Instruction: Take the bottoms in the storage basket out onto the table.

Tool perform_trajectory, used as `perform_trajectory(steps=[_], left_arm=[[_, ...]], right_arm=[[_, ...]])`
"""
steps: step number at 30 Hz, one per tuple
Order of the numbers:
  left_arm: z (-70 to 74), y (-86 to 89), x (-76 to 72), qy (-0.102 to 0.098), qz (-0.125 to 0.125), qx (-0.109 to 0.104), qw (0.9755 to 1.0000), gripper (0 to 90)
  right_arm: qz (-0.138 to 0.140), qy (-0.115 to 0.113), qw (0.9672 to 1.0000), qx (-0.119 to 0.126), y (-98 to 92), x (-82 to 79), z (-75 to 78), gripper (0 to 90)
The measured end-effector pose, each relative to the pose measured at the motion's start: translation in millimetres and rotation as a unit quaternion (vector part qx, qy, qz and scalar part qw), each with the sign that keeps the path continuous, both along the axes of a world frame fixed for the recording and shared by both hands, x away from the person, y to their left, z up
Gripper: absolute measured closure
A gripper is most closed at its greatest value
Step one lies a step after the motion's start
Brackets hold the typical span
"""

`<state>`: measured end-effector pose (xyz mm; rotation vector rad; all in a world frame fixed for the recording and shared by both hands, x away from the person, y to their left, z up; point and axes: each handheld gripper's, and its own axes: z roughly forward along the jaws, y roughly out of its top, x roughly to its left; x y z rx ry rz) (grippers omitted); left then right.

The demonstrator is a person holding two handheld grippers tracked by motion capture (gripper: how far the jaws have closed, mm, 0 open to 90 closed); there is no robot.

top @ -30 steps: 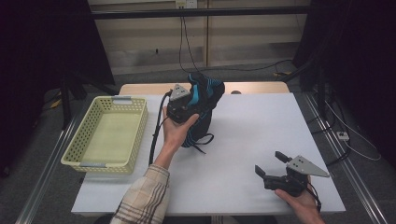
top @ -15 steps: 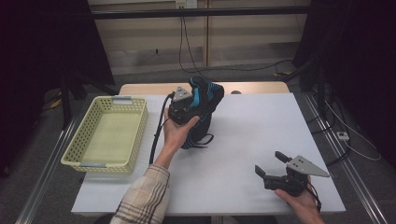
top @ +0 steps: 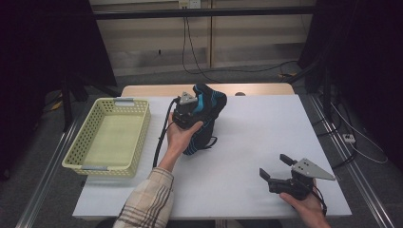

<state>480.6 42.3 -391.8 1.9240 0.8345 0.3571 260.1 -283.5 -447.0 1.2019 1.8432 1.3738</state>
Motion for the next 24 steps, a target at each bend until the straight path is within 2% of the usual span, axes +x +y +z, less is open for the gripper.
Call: perform_trajectory(steps=[2, 10, 14, 17, 21, 24], left_arm=[[-1.9, 0.2, 0.8, 0.003, 0.001, 0.000, 1.0000, 66.2], [-12.9, 0.0, 4.7, 0.021, -0.002, 0.023, 0.9995, 63.6], [-15.2, 0.2, 5.9, 0.031, 0.000, 0.027, 0.9992, 59.5], [-17.1, 0.3, 6.5, 0.038, 0.007, 0.023, 0.9990, 52.5], [-19.3, -0.7, 6.8, 0.041, 0.002, 0.041, 0.9983, 53.9], [-21.4, -3.5, 6.6, 0.035, 0.004, 0.061, 0.9975, 47.8]], right_arm=[[0.001, 0.000, 1.0000, 0.000, 0.0, 0.2, -0.1, 6.4], [0.000, 0.000, 1.0000, 0.000, 0.0, 0.1, 0.0, 6.4], [0.000, 0.000, 1.0000, 0.000, 0.2, 0.0, 0.0, 6.4], [0.000, 0.000, 1.0000, 0.000, 0.0, -0.1, 0.1, 6.4], [0.000, 0.000, 1.0000, 0.001, 0.0, -0.3, 0.2, 6.4], [0.001, 0.000, 1.0000, -0.001, -0.4, -0.2, 0.2, 6.4]])
